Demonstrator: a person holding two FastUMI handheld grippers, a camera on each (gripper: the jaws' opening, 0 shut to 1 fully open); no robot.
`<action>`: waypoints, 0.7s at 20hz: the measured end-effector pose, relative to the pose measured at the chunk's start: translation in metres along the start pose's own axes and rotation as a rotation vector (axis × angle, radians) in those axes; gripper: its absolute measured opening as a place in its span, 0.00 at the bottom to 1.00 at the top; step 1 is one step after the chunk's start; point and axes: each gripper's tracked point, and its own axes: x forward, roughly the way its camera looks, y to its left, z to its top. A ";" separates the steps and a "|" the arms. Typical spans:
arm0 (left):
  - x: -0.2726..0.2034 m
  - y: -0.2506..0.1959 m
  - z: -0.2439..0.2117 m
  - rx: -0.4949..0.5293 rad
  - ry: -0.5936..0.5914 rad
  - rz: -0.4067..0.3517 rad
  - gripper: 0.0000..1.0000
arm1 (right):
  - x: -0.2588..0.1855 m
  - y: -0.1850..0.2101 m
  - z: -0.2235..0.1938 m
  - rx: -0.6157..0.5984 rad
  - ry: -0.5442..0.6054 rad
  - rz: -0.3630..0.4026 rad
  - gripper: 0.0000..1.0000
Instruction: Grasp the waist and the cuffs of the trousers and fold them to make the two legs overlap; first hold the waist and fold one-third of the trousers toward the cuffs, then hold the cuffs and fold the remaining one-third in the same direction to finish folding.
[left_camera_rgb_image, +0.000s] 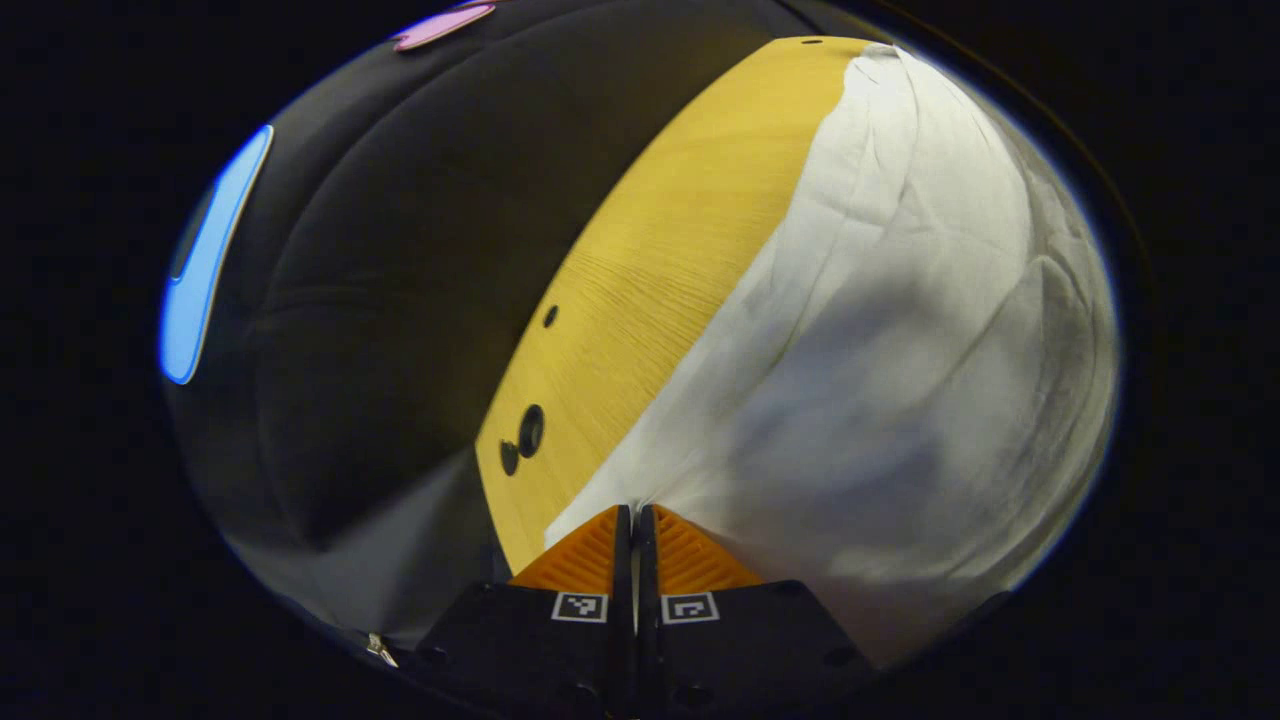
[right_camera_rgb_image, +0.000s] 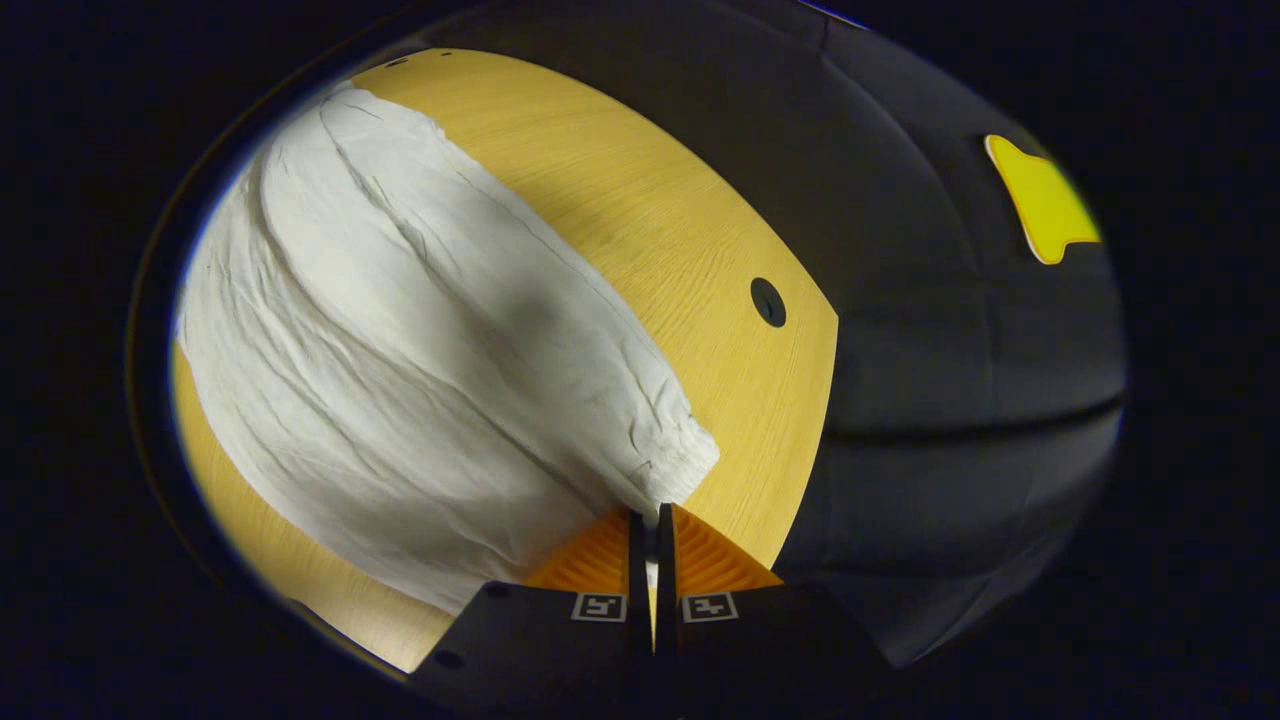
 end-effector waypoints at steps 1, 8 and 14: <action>-0.002 -0.001 0.004 -0.003 -0.005 -0.011 0.05 | 0.002 0.001 0.001 -0.017 0.004 0.001 0.06; -0.015 -0.012 -0.021 -0.041 0.007 -0.070 0.06 | 0.005 0.007 -0.005 -0.089 0.007 0.058 0.06; -0.043 -0.030 -0.040 -0.049 0.008 -0.075 0.06 | 0.002 0.007 -0.003 -0.124 0.010 0.104 0.07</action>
